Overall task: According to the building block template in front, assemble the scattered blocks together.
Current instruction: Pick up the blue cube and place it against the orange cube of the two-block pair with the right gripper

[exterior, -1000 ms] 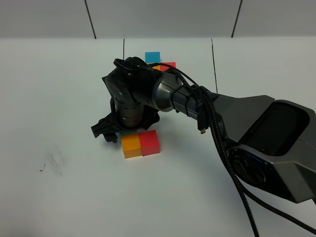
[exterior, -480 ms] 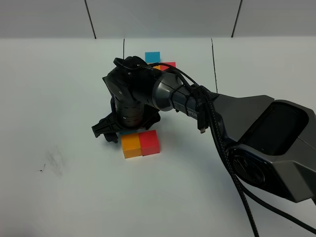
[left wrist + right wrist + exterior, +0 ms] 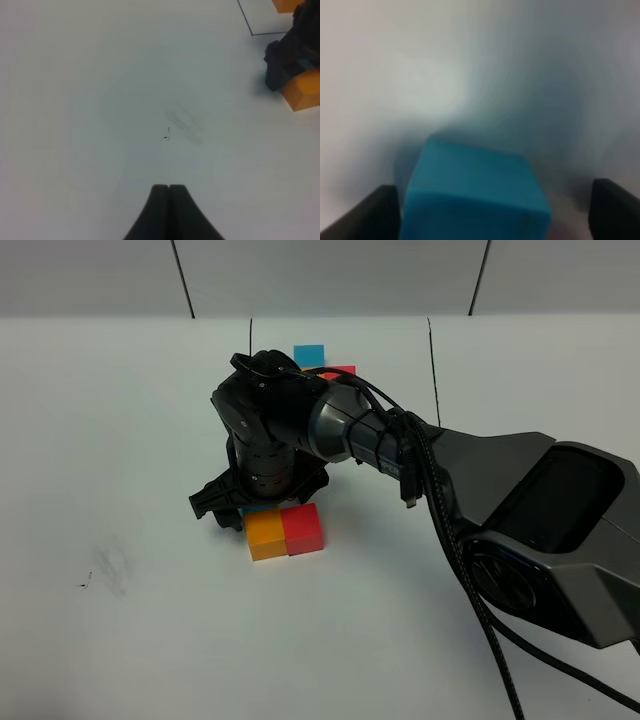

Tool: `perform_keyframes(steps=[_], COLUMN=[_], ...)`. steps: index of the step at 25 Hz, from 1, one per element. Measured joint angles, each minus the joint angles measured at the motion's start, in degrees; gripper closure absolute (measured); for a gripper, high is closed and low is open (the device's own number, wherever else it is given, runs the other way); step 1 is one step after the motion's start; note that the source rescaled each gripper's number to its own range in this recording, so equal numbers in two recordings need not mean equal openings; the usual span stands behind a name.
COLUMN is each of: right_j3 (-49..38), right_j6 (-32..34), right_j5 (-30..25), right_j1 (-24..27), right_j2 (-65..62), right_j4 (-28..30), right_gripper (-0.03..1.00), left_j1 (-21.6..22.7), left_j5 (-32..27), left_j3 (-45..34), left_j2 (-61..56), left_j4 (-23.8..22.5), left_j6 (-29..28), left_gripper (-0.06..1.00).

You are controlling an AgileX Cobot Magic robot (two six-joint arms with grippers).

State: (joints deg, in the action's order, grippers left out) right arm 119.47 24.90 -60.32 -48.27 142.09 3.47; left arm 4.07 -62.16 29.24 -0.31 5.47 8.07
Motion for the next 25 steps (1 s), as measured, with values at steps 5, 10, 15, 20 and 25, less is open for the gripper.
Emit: perform_keyframes(steps=[5, 10, 15, 20, 25], right_j3=[2.07, 6.19, 11.52, 16.77, 18.49], right_j6=[0.0, 0.0, 0.0, 0.17, 0.4], right_j5=[-2.12, -6.19, -8.88, -9.13, -9.17], right_j1=[0.0, 0.0, 0.0, -0.24, -0.45], right_j2=[-0.65, -0.65, -0.65, -0.76, -0.99], right_j4=[-0.07, -0.07, -0.07, 0.6, 0.69], right_gripper=[0.21, 0.21, 0.21, 0.21, 0.21], left_j1=[0.0, 0.0, 0.0, 0.0, 0.0], left_j5=[0.0, 0.0, 0.0, 0.0, 0.0], left_j3=[0.0, 0.0, 0.0, 0.0, 0.0], left_j2=[0.0, 0.0, 0.0, 0.0, 0.0], left_j4=[0.0, 0.0, 0.0, 0.0, 0.0], left_j6=[0.0, 0.0, 0.0, -0.05, -0.05], left_gripper=[0.94, 0.94, 0.94, 0.94, 0.94])
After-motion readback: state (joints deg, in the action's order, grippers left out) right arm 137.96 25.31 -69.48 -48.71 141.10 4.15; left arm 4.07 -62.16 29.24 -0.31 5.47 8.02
